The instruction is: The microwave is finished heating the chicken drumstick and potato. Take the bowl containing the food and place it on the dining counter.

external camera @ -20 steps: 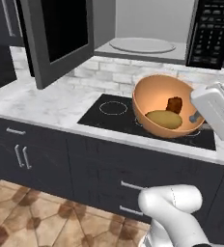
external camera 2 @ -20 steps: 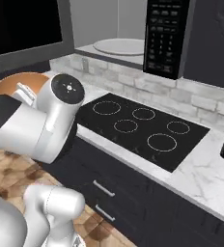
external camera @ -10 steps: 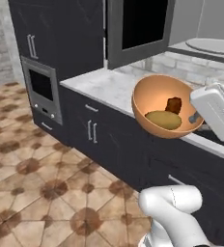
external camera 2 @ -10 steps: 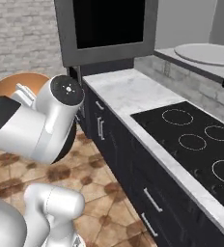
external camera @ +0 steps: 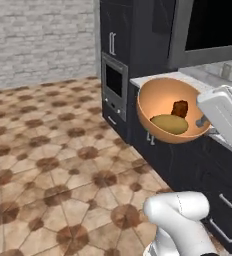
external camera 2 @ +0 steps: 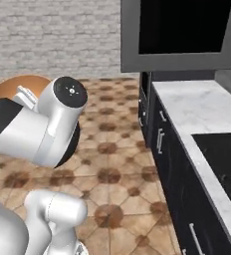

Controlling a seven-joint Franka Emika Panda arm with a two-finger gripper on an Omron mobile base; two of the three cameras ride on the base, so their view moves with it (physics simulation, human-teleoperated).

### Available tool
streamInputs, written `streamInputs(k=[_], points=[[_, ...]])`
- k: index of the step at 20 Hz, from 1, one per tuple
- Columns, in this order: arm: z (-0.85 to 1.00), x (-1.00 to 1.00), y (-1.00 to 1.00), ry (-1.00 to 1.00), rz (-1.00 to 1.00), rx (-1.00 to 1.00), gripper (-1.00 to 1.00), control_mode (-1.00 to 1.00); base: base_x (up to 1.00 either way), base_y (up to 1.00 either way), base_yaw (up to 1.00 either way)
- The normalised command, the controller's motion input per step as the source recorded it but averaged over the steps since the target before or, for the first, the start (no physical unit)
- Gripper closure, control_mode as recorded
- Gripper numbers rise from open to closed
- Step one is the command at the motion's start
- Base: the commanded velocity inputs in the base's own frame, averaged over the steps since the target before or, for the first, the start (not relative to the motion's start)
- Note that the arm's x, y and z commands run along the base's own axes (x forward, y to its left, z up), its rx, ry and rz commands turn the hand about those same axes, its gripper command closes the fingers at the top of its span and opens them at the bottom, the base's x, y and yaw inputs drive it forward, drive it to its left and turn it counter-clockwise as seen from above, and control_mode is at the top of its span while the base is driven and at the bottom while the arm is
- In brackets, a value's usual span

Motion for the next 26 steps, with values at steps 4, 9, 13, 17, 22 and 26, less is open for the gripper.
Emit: streamInputs(k=[4, 9, 13, 17, 22, 26], points=[[0.00, 0.00, 0.00, 0.00, 0.00, 0.00, 1.00, 1.00, -0.16, 0.20, 0.63], [0.00, 0.00, 0.00, 0.00, 0.00, 0.00, 1.00, 1.00, -0.11, 0.27, 0.62], [0.00, 0.00, 0.00, 0.00, 0.00, 0.00, 1.00, 1.00, -0.07, 0.24, 0.65], [0.00, 0.00, 0.00, 0.00, 0.00, 0.00, 1.00, 1.00, 0.00, 0.23, 0.65], [0.00, 0.00, 0.00, 0.00, 0.00, 0.00, 1.00, 1.00, 0.00, 0.17, 0.64], [0.00, 0.00, 0.00, 0.00, 0.00, 0.00, 1.00, 1.00, 0.00, 0.18, 0.60]])
